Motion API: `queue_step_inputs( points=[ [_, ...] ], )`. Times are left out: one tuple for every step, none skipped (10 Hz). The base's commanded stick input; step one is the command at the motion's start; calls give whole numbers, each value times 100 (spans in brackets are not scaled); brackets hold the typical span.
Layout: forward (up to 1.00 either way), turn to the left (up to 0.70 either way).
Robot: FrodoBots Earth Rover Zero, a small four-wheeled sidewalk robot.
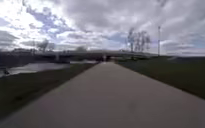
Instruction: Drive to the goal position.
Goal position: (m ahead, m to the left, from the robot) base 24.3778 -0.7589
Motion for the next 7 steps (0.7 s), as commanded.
queue_step_inputs(
  points=[
    [100,0],
    [100,0],
    [100,0],
    [100,0],
    [100,0],
    [100,-8],
    [100,-31]
  ],
)
